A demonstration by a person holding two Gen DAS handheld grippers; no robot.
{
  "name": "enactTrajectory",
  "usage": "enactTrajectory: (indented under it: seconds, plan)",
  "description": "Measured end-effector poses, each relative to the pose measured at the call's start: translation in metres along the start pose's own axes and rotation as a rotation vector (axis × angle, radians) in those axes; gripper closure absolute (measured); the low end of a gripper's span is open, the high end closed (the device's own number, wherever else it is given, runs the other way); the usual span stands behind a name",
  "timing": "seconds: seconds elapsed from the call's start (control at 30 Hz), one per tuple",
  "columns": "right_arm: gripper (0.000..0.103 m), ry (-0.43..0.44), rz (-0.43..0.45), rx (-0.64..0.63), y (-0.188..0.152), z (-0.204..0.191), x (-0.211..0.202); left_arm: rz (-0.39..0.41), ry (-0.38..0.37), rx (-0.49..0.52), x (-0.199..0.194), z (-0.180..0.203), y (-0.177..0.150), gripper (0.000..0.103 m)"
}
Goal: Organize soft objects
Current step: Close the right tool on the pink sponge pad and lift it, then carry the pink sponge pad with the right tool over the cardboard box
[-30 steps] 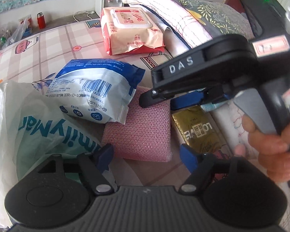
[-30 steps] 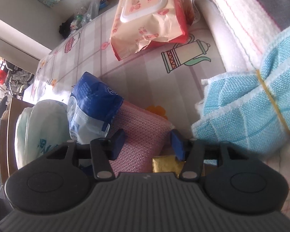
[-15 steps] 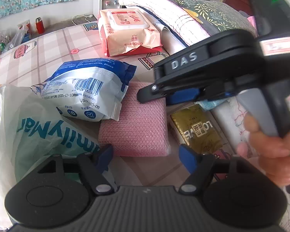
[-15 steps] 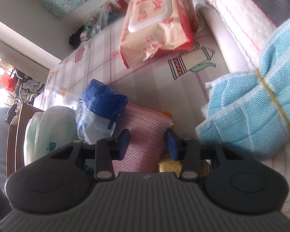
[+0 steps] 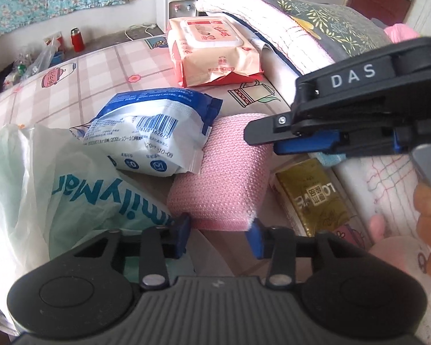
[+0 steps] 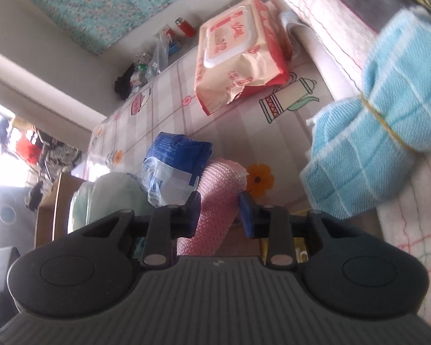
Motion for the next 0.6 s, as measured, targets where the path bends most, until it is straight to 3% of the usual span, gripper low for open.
enactTrajectory:
  seconds: [0.13,0.23,0.33,0.6]
  plan:
    - [0.061,-0.002,-0.017,0.034,-0.003,0.003,0.002,-0.008,-0.017,-0.033,0.0,-0.006,-0.001,0.068]
    - [0.061,-0.001,-0.036,0.034,-0.006,0.0,0.007,-0.013,-0.022,-0.047,0.002,-0.008,-0.002,0.069]
    - [0.064,-0.001,-0.061,0.031,-0.011,-0.004,0.016,-0.017,-0.021,-0.046,0.001,-0.008,-0.004,0.07]
    - [0.072,-0.033,0.003,0.009,-0.017,-0.017,-0.006,0.009,-0.087,-0.026,-0.019,0.001,-0.001,0.07]
Point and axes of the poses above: each gripper's, at about its wrist camera, not at the fingertips, and x roughly the way its jaws point, z to its right, y to its top, the point moved 2 cm from there along x, roughly the way its jaws point, and after that the axes turned 7 degrees about -y, right-handed, at the moved point
